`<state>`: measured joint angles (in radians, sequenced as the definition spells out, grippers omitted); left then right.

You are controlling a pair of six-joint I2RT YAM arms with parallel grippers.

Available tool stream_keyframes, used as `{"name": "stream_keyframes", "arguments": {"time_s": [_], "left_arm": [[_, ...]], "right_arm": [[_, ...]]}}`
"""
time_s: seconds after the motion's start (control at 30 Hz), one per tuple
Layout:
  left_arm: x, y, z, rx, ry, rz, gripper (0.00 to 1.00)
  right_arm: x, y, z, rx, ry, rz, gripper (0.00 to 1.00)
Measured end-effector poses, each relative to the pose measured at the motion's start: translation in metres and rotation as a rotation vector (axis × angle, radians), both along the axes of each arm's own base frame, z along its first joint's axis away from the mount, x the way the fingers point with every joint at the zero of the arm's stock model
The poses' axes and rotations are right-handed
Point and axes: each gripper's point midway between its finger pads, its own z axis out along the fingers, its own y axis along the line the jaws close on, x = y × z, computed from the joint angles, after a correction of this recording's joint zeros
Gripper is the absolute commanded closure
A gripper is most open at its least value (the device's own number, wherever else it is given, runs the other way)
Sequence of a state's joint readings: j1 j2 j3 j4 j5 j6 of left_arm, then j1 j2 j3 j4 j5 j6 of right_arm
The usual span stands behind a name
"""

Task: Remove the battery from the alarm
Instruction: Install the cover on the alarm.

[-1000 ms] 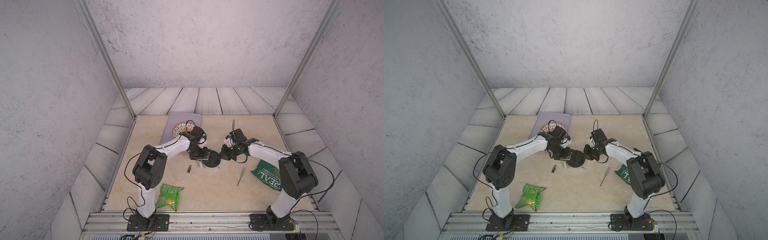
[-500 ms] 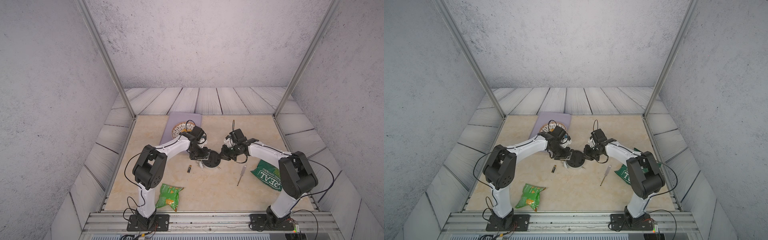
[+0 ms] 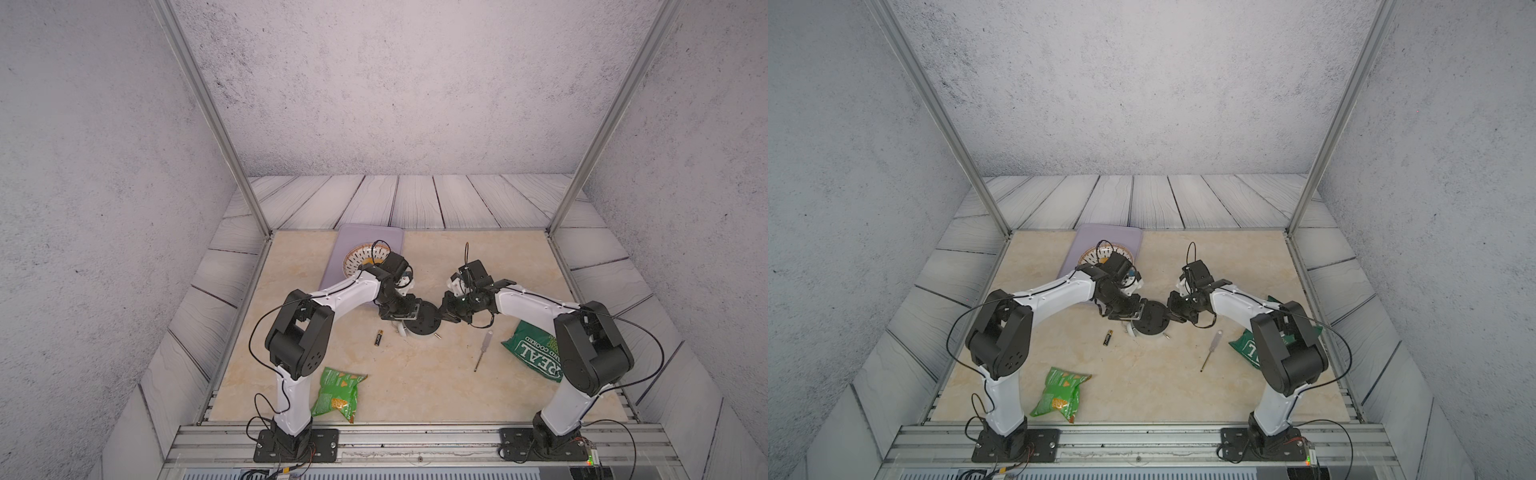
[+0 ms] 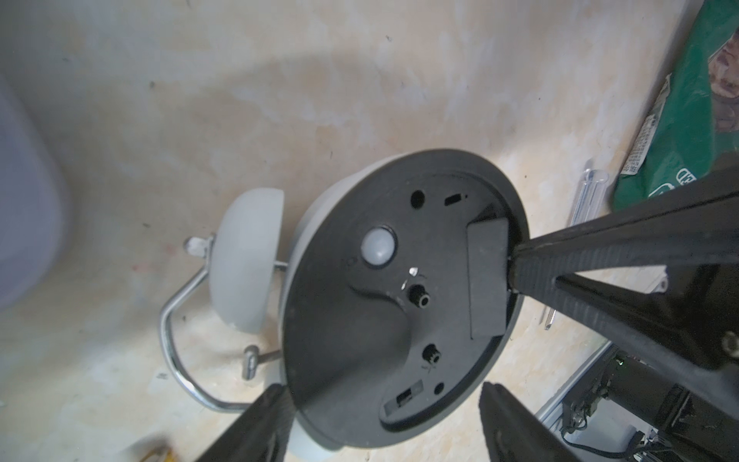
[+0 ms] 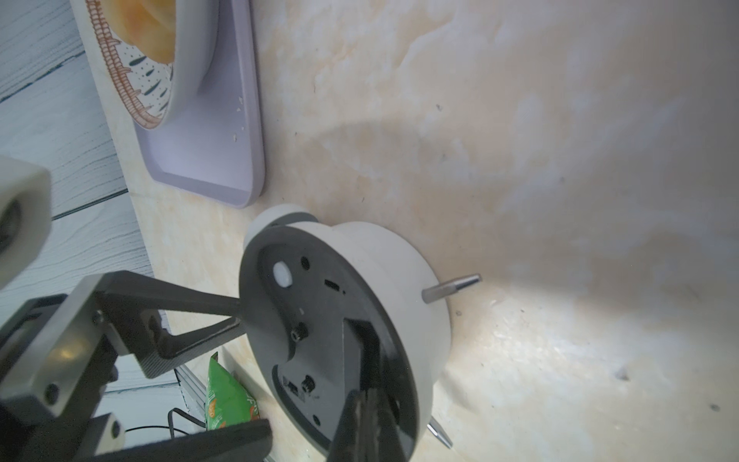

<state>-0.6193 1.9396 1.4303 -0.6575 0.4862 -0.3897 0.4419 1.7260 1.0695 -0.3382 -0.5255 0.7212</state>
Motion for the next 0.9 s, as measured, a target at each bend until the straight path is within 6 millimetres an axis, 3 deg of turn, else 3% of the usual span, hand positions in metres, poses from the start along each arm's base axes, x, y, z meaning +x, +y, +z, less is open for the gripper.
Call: {"name": "stream_keyframes", "arguments": {"time_s": [0.4,0.9], "left_arm": [[-0.0003,0.0003,-0.0005,0.001,0.001,0.001,0.20],[0.0002,0.0001,0.0017,-0.002,-0.005,0.001,0.20]], "right_arm": [[0.0015,0.0027,-0.0004,0.021,-0.015,0.005,1.00],[0.0006,-0.0004,-0.0014,-0.016,-0.014,0.028,0.75]]}}
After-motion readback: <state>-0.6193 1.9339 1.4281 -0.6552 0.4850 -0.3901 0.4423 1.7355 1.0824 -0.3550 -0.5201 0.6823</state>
